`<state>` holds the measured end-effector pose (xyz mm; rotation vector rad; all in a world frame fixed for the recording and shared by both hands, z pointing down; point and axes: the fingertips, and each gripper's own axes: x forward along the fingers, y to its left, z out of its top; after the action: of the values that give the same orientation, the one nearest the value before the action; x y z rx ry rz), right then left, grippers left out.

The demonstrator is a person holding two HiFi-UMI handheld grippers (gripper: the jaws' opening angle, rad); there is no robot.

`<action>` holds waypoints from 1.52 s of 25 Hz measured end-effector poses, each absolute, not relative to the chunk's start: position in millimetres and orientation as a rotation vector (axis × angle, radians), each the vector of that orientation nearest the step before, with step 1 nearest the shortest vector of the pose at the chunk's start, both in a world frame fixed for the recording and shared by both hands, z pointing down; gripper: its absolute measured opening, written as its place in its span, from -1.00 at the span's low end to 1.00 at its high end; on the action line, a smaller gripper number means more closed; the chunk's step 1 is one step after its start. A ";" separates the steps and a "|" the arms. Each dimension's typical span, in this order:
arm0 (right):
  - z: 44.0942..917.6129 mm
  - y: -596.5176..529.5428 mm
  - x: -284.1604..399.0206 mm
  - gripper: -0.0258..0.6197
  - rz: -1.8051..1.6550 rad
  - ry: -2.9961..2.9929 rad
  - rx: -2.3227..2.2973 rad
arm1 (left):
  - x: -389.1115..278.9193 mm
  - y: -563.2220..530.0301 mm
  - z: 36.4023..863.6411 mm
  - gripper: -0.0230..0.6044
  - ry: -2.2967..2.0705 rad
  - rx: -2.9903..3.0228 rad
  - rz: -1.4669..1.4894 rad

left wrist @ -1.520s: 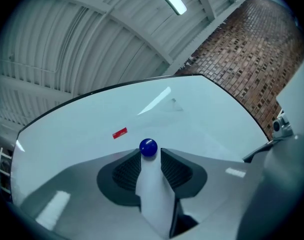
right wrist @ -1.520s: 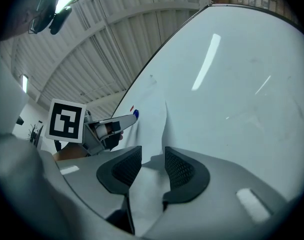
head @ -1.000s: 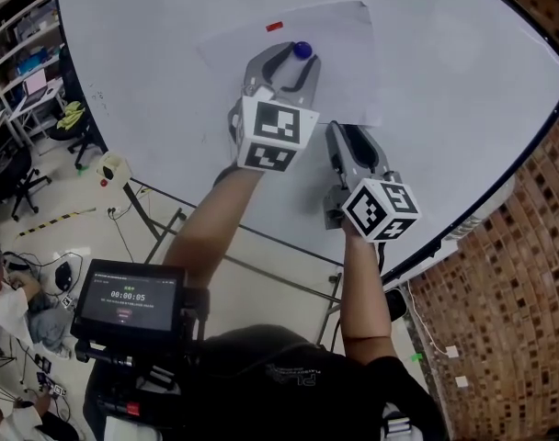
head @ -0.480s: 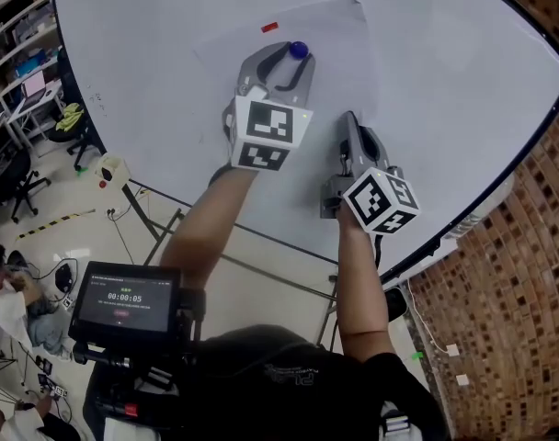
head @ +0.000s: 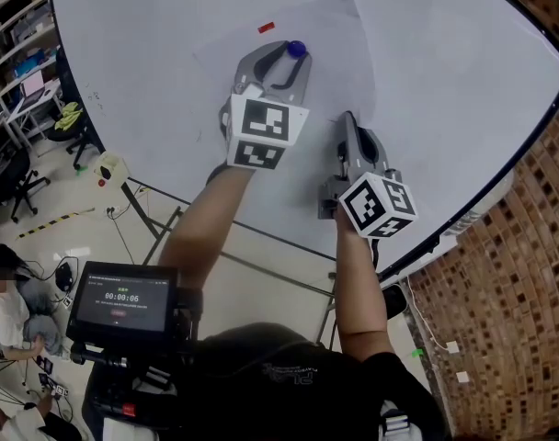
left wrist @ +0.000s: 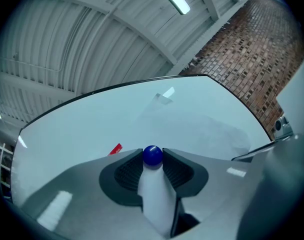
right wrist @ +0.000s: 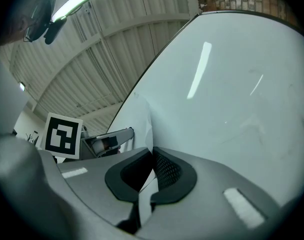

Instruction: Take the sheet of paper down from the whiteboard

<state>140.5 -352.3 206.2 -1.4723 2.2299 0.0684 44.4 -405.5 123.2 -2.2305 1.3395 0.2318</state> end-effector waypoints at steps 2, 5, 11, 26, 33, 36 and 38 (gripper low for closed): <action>208.3 -348.7 140.8 -0.88 0.080 2.230 -1.481 | 43.0 -402.5 127.9 -0.54 1.341 -2.240 0.242; 216.6 -343.7 144.8 -0.88 0.098 2.235 -1.521 | 38.6 -388.1 133.0 -0.54 1.347 -2.238 0.302; 241.2 -317.0 127.7 -0.88 0.155 2.268 -1.611 | -1.8 -351.2 162.5 -0.54 1.386 -2.275 0.328; 353.8 -315.9 150.5 -0.88 0.047 2.370 -1.887 | -67.4 -362.1 290.2 -0.54 1.666 -2.424 0.193; 368.3 -312.7 148.1 -0.88 0.070 2.383 -1.956 | -62.8 -361.8 315.4 -0.53 1.667 -2.468 0.132; 370.1 -311.6 145.7 -0.88 0.096 2.397 -1.972 | -54.2 -361.4 321.1 -0.53 1.645 -2.484 0.122; 369.8 -310.1 143.0 -0.88 0.109 2.406 -1.981 | -50.0 -359.6 322.0 -0.53 1.634 -2.492 0.121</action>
<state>143.0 -310.1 369.8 -1.9806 2.4065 0.1093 -50.0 -359.6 322.0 -2.4919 1.6343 0.1212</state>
